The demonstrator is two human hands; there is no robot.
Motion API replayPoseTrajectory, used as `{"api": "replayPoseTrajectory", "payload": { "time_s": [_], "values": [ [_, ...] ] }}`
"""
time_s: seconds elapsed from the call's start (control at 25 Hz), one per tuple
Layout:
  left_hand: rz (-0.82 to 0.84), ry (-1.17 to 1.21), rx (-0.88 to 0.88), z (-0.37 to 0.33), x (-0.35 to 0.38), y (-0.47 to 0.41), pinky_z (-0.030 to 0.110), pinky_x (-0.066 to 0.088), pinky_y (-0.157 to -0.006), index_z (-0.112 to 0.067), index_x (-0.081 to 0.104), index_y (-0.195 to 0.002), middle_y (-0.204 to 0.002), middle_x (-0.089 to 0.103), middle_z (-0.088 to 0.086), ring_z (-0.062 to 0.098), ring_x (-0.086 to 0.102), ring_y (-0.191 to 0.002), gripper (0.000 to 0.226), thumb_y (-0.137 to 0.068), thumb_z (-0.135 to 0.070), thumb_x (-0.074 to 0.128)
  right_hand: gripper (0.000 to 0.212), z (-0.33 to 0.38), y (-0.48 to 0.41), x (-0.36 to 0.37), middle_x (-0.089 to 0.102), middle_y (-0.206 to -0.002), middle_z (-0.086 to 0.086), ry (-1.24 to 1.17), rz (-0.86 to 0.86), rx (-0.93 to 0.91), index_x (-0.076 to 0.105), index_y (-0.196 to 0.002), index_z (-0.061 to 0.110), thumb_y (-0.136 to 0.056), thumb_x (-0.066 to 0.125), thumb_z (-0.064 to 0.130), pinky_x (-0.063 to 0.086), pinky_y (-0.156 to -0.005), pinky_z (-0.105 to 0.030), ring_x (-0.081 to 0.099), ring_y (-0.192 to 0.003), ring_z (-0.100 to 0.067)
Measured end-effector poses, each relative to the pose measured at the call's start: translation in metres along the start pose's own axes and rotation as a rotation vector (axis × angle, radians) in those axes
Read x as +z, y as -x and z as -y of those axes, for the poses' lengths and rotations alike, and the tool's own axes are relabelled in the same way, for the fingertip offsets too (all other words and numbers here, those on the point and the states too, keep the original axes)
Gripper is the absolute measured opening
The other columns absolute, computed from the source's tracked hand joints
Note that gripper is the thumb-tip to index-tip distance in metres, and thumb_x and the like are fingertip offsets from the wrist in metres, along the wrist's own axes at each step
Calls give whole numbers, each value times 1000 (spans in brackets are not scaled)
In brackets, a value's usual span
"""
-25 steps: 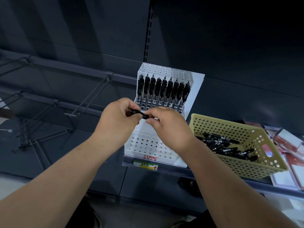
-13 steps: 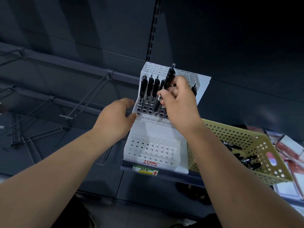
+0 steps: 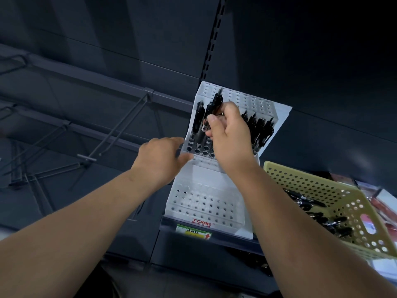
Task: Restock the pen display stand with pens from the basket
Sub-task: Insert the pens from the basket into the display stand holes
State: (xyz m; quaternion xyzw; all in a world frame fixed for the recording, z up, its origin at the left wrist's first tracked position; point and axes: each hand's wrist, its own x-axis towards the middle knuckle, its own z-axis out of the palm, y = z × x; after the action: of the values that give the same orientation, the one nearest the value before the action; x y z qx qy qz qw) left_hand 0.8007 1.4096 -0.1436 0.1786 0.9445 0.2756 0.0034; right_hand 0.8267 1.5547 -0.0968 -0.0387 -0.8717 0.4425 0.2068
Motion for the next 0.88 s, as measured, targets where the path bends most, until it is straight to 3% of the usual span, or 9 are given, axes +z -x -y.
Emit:
{"api": "replayPoseTrajectory", "payload": {
  "time_s": [0.16, 0.32, 0.48, 0.68, 0.88],
  "values": [
    [-39, 7, 14, 8, 8, -6, 41, 48, -91, -27, 56, -130, -113, 69, -2, 25, 58, -111, 40, -94, -44, 50, 17, -11, 6, 8, 64, -86, -2, 51, 7, 4, 52, -110, 13, -101, 47, 25, 54, -76, -49, 67, -79, -22],
    [-89, 5, 2, 11, 12, -10, 37, 47, -89, -30, 56, -132, -114, 69, -3, 25, 56, -113, 38, -95, -39, 52, 19, -17, 10, 16, 65, -77, -10, 125, -29, -19, 55, -101, 9, -100, 48, 27, 53, -68, -48, 66, -74, -27],
    [-92, 9, 3, 12, 14, -11, 36, 47, -88, -30, 55, -132, -107, 71, -5, 23, 57, -111, 38, -95, -39, 51, 21, -22, 13, 27, 55, -73, -3, 226, -130, -81, 57, -87, 7, -98, 53, 25, 37, -57, -33, 51, -63, -20],
    [-96, 9, 2, 13, 14, -11, 38, 48, -88, -31, 54, -132, -103, 72, -6, 22, 58, -110, 38, -96, -40, 50, 24, -26, 9, 28, 61, -67, -13, 175, -139, -4, 56, -84, 5, -98, 53, 24, 49, -56, -49, 58, -61, -33],
    [-93, 14, -8, 12, 14, -11, 38, 48, -88, -31, 55, -131, -104, 72, -6, 22, 58, -110, 37, -96, -40, 51, 22, -26, 8, 24, 61, -65, -11, 199, -103, 35, 56, -82, 8, -97, 55, 24, 52, -58, -49, 65, -67, -30]
  ]
}}
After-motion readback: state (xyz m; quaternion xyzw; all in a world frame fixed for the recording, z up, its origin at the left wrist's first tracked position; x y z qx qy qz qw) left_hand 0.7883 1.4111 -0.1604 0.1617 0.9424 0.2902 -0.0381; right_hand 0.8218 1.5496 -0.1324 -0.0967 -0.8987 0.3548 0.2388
